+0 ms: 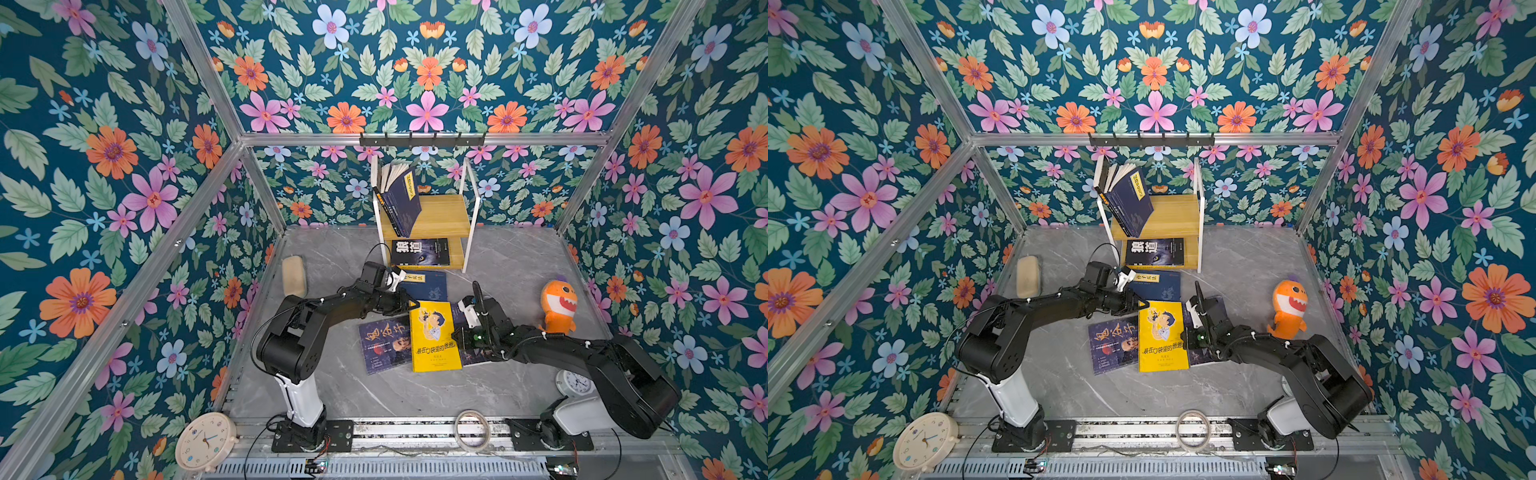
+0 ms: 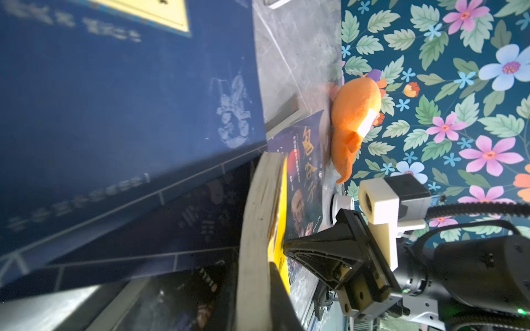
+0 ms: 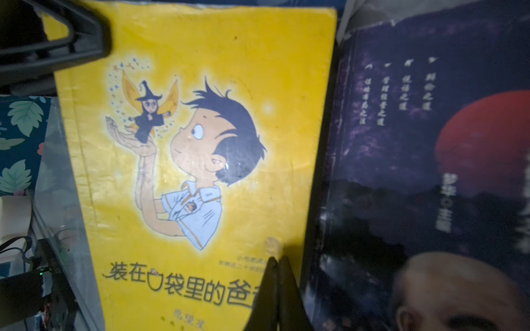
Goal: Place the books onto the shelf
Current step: 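Lower both grippers to the yellow cartoon book lying on the table, then grasp the yellow book's edges with both grippers and lift it upright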
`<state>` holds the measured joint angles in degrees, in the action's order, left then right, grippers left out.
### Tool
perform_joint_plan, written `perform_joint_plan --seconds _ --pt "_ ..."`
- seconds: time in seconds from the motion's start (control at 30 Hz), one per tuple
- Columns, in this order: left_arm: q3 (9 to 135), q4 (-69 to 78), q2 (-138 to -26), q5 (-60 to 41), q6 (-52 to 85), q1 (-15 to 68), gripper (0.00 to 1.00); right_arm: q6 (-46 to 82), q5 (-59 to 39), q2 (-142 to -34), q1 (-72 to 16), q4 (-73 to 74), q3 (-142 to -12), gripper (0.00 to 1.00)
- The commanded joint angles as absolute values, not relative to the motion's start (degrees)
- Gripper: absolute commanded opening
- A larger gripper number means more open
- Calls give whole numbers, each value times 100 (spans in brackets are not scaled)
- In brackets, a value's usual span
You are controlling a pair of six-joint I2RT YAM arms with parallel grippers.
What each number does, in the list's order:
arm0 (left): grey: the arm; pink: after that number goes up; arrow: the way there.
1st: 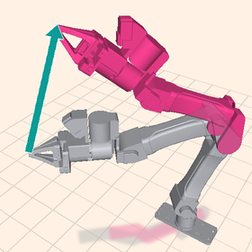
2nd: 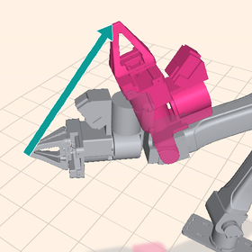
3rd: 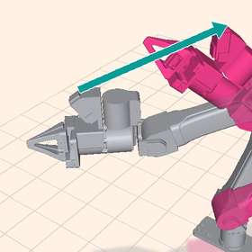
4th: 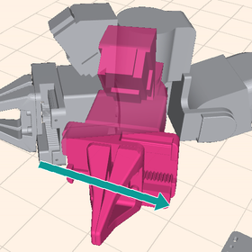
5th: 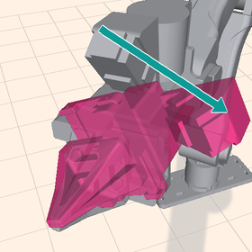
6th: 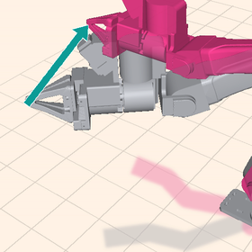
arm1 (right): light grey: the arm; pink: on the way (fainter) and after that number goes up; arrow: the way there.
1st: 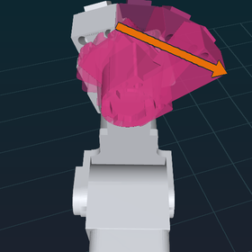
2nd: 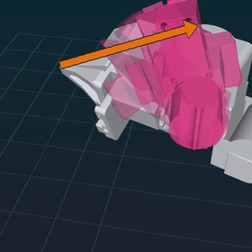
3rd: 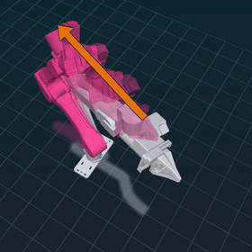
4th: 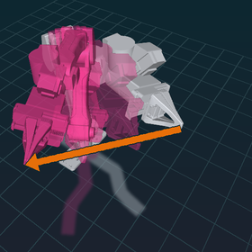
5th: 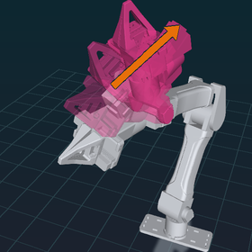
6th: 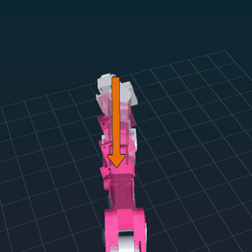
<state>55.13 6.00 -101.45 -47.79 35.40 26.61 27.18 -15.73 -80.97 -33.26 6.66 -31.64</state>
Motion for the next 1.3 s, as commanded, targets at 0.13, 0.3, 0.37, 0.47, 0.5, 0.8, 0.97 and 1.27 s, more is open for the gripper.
perform_joint_plan --seconds 0.13,0.3,0.37,0.47,0.5,0.8,0.97,1.27 --pt "5665 572 -9626 -4899 3323 2672 0 2524 -1282 -7354 -3307 147 -3365 22" --pt "5791 671 -9297 -5079 3398 2688 0 2234 -1356 -6866 -3057 -130 -3631 43" --pt "5792 693 -9136 -5101 3297 2689 0 2217 -1369 -6691 -2976 -112 -3705 54" --pt "5792 686 -8920 -5107 3043 2689 0 2126 -1485 -6489 -2837 -17 -3779 66" --pt "5807 657 -8858 -5107 2940 2690 0 2076 -1494 -6442 -2806 -1 -3796 73" --pt "5898 810 -8524 -5747 2874 2523 0 1979 -2234 -6379 -2619 489 -3762 99" --pt "6079 811 -8452 -6038 2813 2300 0 2126 -2529 -6462 -2614 920 -3694 99" --pt "5780 1565 -8203 -6513 3374 1887 0 2381 -3108 -6802 -2615 1631 -3710 99"
